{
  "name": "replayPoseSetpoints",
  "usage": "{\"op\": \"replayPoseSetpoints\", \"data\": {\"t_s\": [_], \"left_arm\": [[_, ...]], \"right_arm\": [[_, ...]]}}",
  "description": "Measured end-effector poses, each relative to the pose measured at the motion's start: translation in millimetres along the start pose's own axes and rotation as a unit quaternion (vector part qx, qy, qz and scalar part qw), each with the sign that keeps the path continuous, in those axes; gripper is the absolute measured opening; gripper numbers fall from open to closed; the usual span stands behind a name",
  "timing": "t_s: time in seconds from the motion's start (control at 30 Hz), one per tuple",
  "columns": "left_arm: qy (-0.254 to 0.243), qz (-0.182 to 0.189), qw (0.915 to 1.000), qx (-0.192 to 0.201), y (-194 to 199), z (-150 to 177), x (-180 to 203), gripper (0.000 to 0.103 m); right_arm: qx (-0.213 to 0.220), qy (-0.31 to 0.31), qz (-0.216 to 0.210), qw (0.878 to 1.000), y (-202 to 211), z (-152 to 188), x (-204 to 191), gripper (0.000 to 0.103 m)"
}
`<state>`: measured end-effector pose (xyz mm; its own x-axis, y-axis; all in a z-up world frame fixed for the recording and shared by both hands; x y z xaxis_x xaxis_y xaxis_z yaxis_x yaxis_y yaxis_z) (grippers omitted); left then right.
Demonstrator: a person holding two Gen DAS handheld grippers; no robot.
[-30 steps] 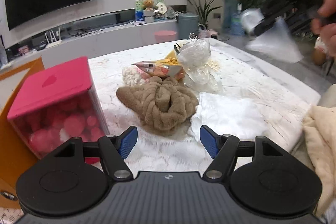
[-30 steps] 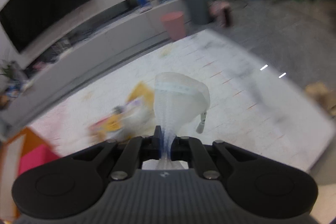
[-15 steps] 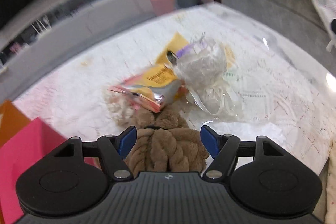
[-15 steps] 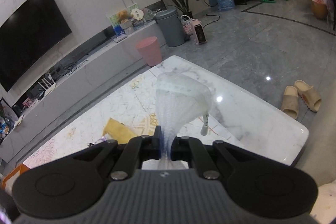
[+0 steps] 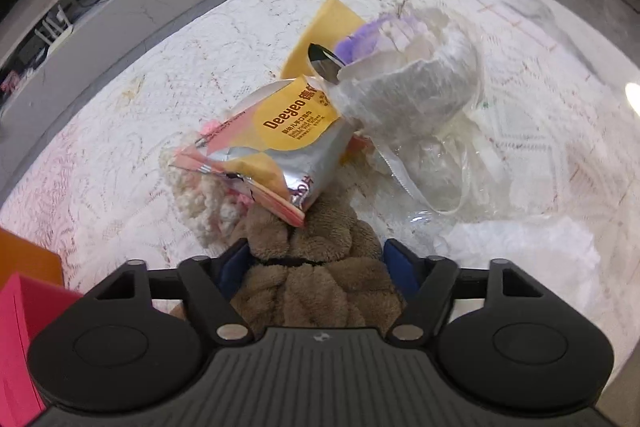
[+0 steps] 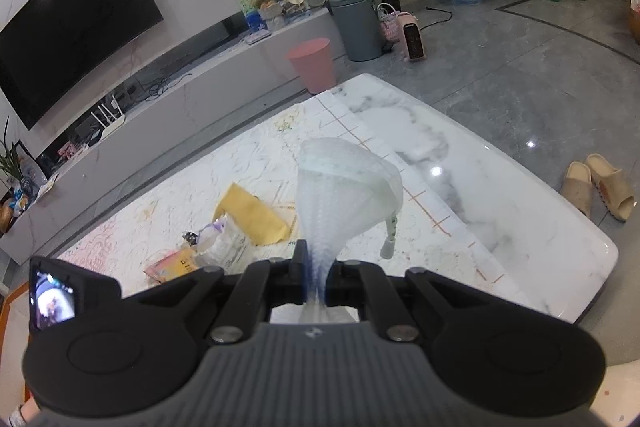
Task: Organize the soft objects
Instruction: 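Lift the mesh bag with the right tool while the left tool grasps the brown knotted towel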
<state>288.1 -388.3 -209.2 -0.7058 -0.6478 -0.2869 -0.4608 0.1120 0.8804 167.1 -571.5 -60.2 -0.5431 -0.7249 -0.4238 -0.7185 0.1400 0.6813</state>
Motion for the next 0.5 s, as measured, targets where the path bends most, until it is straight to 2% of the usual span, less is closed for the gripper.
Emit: {"op": "replayPoseSetpoints", "data": {"t_s": [0.03, 0.1, 0.17, 0.23, 0.37, 0.47, 0.5], "left_arm": [[-0.004, -0.002, 1.0, 0.0, -1, 0, 0, 0.074], [-0.016, 0.001, 0.9999, 0.006, 3, 1, 0, 0.064], [-0.01, 0.008, 0.9997, 0.018, 11, 3, -2, 0.059], [0.001, 0.018, 0.9995, 0.025, 18, 6, -3, 0.057], [0.001, 0.003, 0.9991, 0.042, 30, 13, -7, 0.053], [0.02, 0.012, 0.9979, 0.06, 49, 17, -12, 0.051], [0.028, 0.018, 0.9971, 0.069, 57, 19, -14, 0.047]], "right_arm": [[-0.002, 0.002, 0.0, 1.0, -1, 1, -1, 0.003], [-0.004, 0.005, -0.004, 1.0, -2, 2, -3, 0.003], [-0.003, 0.005, -0.008, 1.0, -1, 3, -6, 0.003], [-0.009, 0.004, -0.015, 1.0, -5, 6, -7, 0.003], [-0.023, -0.002, -0.012, 1.0, -12, 11, -5, 0.003], [-0.022, 0.004, -0.013, 1.0, -12, 13, -6, 0.003], [-0.023, 0.003, -0.015, 1.0, -11, 14, -6, 0.003]]}}
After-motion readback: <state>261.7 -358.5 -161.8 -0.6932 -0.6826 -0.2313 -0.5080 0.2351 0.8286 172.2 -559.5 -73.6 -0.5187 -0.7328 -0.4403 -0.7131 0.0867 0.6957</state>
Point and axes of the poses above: each gripper's, at about its wrist camera, not at the fingertips, and y roughly against the way its jaws point, x to its right, z to its underside, the point moved 10 cm from there along -y, roughly the way its jaws point, and after that the axes turned 9 degrees about -y, right-handed, at the moved point
